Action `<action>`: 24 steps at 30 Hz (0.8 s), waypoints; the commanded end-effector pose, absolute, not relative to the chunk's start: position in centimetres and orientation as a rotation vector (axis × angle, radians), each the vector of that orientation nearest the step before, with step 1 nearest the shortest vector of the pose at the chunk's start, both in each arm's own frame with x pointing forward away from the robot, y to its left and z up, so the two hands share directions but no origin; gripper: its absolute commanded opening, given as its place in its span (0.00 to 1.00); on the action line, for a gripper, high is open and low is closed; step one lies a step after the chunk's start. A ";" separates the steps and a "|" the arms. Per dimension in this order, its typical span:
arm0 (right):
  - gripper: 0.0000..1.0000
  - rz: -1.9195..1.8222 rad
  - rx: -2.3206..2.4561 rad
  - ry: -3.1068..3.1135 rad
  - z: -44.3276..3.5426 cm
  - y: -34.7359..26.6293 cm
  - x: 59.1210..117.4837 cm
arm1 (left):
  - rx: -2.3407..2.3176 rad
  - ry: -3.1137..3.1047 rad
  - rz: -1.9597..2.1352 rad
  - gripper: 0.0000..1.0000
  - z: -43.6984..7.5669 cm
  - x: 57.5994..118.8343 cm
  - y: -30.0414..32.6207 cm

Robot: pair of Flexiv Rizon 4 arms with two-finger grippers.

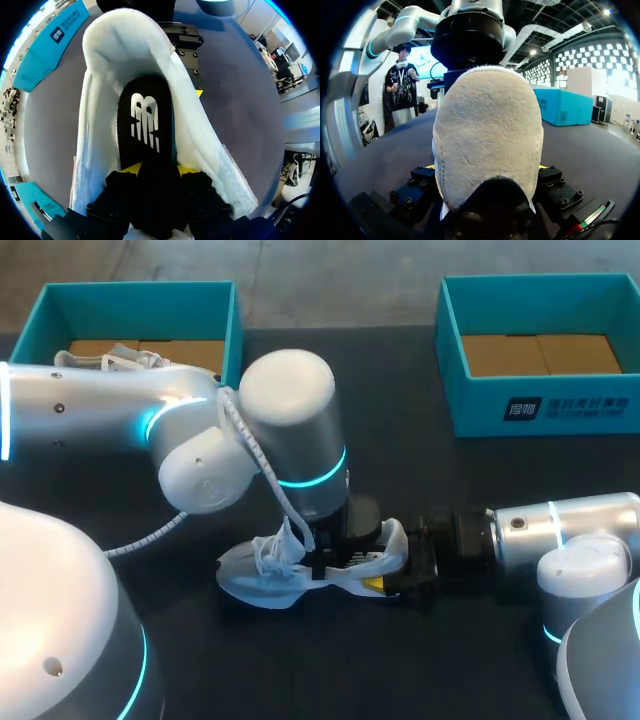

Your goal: Take the shoe out of the shoebox, open the shoe tongue, remove and reinsert the insole, then place the shoe into the shoebox

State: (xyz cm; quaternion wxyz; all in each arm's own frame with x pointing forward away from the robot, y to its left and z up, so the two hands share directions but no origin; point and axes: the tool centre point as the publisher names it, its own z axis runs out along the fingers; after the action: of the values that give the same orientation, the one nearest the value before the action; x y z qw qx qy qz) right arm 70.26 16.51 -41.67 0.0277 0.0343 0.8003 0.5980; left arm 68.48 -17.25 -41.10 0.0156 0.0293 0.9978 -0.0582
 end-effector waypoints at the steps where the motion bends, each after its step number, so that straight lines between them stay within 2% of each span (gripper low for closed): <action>1: 0.00 1.843 0.109 2.473 -41.5 16.6 70.3 | 0.075 3.048 -0.159 0.37 -42.5 68.8 -17.9; 13: 0.00 1.843 0.109 2.473 -41.5 16.6 70.3 | 0.051 2.979 -0.131 0.35 -42.7 71.0 -18.3; 16: 0.00 1.843 0.109 2.473 -41.5 16.6 70.3 | 0.045 2.958 -0.118 0.31 -42.9 71.3 -18.4; 17: 0.00 1.843 0.109 2.473 -41.5 16.6 70.3 | 0.042 2.948 -0.113 0.28 -43.0 71.5 -18.4; 20: 0.00 1.843 0.109 2.473 -41.5 16.6 70.3 | 0.029 2.940 -0.113 0.02 -43.2 71.9 -18.5; 24: 0.00 1.843 0.109 2.473 -41.5 16.6 70.3 | 0.002 2.968 -0.156 0.00 -42.5 72.3 -18.2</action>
State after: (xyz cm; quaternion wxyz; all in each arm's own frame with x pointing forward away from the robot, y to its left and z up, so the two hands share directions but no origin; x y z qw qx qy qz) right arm 70.40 16.42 -41.69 0.0279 0.0352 0.8001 0.5982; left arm 70.98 -17.88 -41.12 0.0952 -0.0004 0.9945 -0.0443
